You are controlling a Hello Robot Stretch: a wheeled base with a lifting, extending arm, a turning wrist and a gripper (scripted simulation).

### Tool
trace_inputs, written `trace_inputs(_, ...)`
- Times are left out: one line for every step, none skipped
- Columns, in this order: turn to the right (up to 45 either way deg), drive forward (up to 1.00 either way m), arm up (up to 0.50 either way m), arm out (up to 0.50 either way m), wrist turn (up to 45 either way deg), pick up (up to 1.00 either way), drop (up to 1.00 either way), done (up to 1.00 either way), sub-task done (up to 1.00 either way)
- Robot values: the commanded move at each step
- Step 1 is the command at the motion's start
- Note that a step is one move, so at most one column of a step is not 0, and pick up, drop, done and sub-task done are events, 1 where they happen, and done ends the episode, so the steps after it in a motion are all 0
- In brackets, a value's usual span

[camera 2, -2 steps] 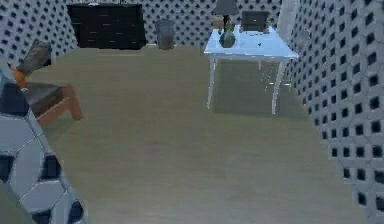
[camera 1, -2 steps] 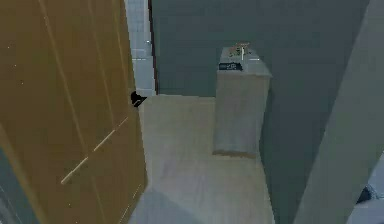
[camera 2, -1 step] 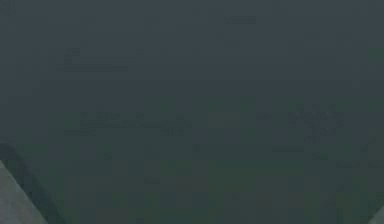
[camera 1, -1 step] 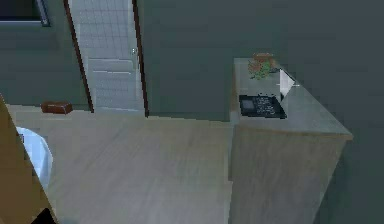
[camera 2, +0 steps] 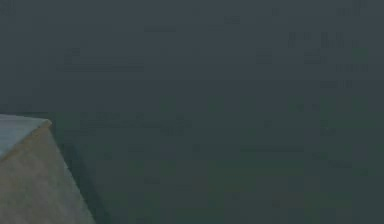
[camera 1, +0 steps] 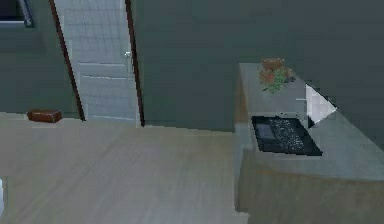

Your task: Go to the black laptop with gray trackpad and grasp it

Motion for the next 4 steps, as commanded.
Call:
trace_inputs(-45.0,0.0,0.0,0.0,0.0,0.0,0.0,0.0,0.0)
trace_inputs(-15.0,0.0,0.0,0.0,0.0,0.0,0.0,0.0,0.0)
trace_inputs(0.0,0.0,0.5,0.0,0.0,0.0,0.0,0.0,0.0)
trace_inputs(0.0,0.0,0.38,0.0,0.0,0.0,0.0,0.0,0.0)
